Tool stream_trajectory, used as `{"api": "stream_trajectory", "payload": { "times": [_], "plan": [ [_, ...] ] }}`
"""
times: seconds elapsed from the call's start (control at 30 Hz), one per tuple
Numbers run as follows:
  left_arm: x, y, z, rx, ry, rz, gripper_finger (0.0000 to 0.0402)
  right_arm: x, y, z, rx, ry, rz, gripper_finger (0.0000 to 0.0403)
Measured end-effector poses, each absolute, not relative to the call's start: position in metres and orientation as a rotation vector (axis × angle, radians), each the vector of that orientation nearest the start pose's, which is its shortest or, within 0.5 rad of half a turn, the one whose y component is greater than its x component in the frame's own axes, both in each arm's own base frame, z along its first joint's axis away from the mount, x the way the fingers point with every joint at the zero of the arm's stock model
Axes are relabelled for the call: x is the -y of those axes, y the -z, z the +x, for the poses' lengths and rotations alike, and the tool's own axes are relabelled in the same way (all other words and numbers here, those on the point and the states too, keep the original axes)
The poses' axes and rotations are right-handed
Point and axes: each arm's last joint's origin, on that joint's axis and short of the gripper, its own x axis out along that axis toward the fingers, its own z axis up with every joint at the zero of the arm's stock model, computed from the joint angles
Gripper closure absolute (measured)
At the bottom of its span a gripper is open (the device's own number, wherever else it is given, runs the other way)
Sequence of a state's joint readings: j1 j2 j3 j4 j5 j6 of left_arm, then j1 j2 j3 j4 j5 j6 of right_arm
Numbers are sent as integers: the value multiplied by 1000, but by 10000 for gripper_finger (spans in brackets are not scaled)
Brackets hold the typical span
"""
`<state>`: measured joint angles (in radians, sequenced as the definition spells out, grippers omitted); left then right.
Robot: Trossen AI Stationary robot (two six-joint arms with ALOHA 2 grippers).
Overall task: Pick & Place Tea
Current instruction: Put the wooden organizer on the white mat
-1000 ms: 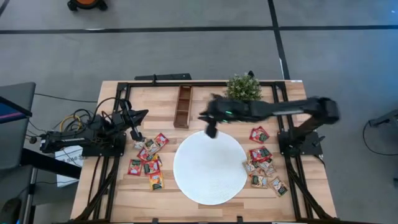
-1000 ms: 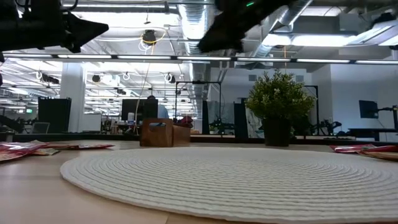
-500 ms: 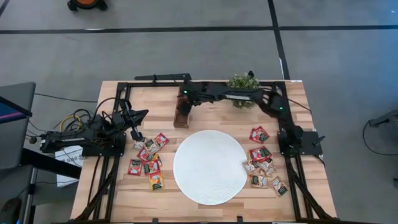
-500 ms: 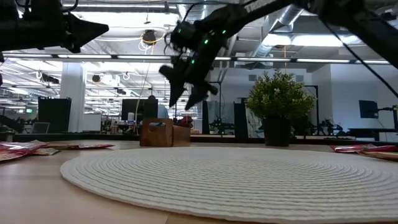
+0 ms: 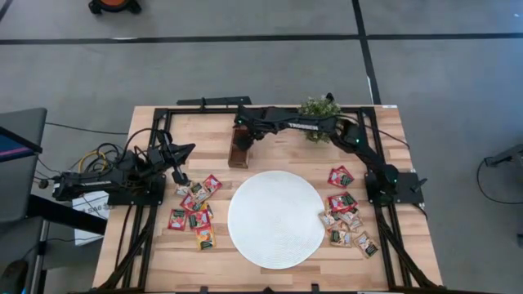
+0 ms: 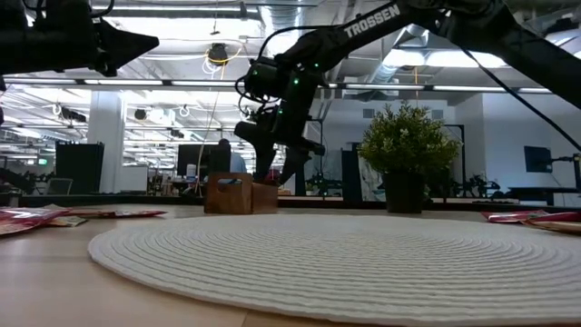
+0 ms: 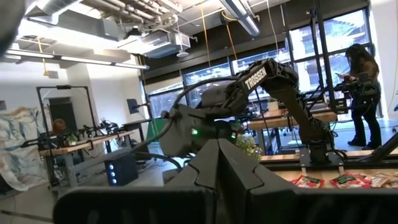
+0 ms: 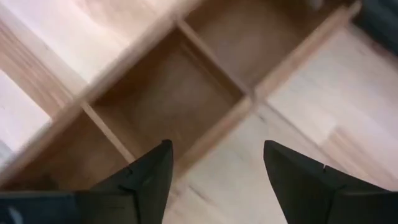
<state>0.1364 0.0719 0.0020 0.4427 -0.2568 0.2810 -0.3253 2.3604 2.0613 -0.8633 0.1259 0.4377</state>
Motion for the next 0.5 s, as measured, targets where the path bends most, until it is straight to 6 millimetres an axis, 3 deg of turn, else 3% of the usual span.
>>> {"api": "stream_trajectory", "payload": {
  "times": [0.5],
  "plan": [
    [-20, -200, 93, 317, -440, 251, 401, 135, -184, 477, -1095, 587, 490, 231]
  ]
}}
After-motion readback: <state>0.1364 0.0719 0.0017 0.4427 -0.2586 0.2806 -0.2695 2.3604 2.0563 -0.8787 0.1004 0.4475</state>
